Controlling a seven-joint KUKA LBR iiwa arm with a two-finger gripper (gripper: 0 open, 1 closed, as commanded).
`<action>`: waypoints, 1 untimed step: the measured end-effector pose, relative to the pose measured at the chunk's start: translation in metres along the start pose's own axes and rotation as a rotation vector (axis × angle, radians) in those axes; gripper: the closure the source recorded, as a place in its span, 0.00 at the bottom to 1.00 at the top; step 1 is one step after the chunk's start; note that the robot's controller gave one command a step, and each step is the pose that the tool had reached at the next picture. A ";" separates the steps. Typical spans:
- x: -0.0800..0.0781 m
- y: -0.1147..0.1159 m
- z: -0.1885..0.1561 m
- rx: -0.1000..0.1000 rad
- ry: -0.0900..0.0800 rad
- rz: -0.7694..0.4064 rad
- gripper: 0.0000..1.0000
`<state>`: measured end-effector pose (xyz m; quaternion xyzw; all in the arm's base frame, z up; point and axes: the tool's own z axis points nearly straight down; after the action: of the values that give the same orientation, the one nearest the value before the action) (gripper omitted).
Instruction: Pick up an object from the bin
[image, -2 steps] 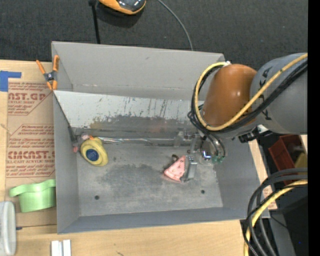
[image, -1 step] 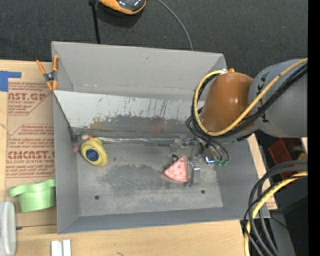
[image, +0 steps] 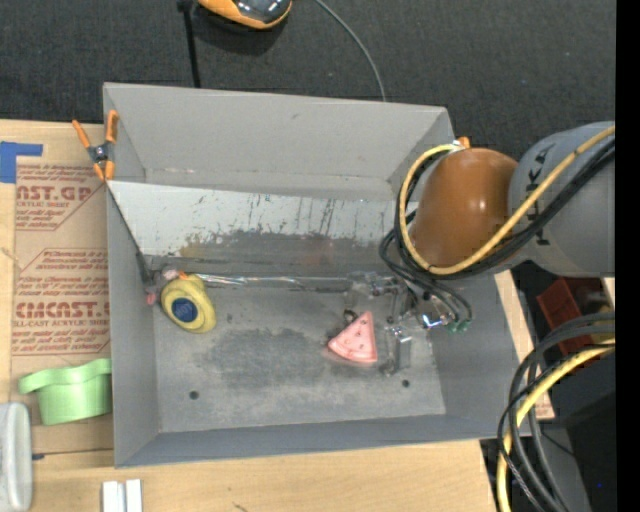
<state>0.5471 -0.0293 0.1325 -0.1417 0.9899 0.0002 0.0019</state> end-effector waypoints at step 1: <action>-0.002 -0.003 0.027 0.000 0.003 0.254 0.00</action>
Offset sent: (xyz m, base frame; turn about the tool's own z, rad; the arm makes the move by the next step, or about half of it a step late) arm 0.0123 -0.0123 -0.0625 -0.0537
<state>0.5504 -0.0320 0.1050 -0.0149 0.9999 0.0005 0.0003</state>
